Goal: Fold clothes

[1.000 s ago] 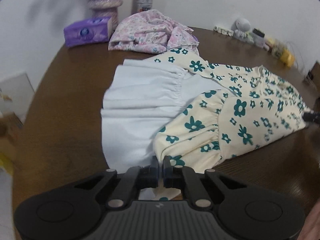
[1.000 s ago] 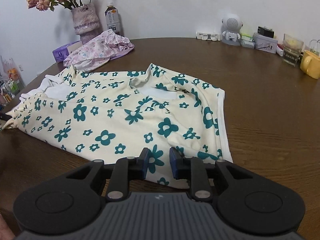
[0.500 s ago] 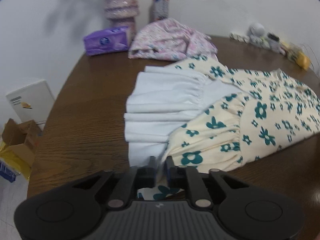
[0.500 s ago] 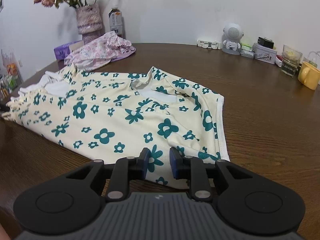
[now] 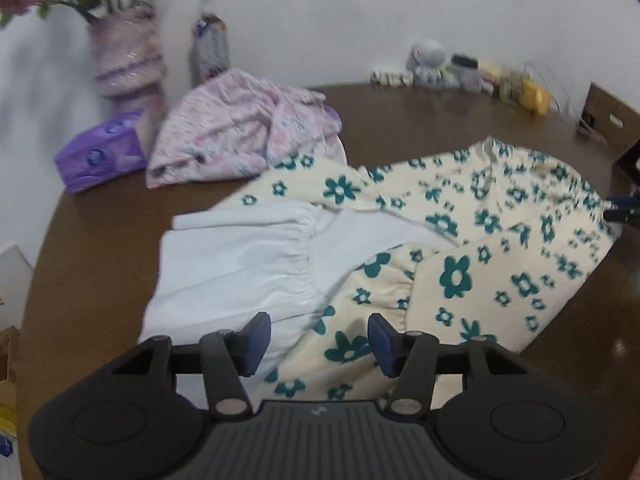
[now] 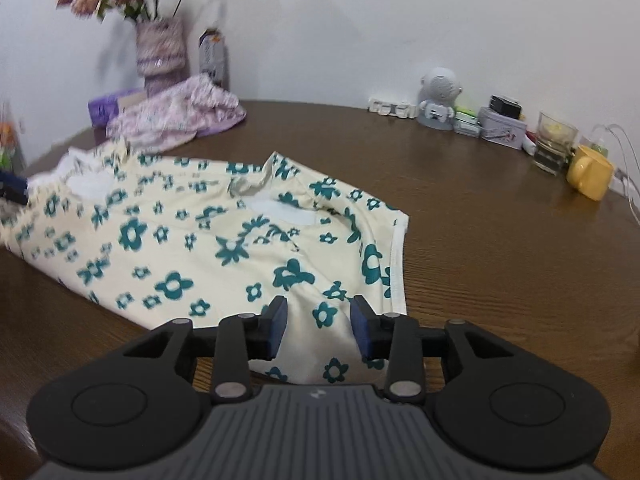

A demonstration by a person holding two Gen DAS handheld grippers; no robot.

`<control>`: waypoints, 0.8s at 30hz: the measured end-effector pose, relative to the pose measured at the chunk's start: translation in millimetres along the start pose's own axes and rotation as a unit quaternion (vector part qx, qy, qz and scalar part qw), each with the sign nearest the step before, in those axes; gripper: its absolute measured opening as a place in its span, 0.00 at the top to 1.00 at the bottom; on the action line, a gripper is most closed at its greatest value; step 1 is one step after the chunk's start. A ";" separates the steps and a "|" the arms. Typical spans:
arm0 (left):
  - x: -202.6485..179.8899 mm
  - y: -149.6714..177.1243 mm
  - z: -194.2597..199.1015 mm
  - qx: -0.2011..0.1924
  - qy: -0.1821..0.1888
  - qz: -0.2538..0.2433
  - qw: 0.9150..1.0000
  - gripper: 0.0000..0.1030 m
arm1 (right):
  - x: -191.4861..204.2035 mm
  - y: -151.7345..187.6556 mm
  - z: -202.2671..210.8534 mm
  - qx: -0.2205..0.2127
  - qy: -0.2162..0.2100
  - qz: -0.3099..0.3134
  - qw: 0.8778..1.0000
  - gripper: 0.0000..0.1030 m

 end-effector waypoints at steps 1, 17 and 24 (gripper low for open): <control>-0.1 1.9 -4.7 0.011 0.016 0.002 1.000 0.64 | 1.0 -0.4 -1.6 0.002 -0.002 0.006 1.000 0.67; -12.6 29.2 41.0 0.043 0.026 -0.010 0.999 0.99 | -9.9 -22.7 1.5 0.004 -0.055 0.055 0.997 0.95; -7.3 26.1 20.5 0.057 -0.018 -0.012 0.998 0.76 | -7.5 -12.5 -14.6 0.028 -0.041 0.054 0.997 0.81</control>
Point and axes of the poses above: each gripper's, at about its wrist camera, not at the fingertips, and z roughly against the way its jaws point, x to its left, y to its underside, the point moved 2 cm from there along -z, roughly the way its jaws point, and after that the axes turned 14 degrees about z, right-handed, at the moved point
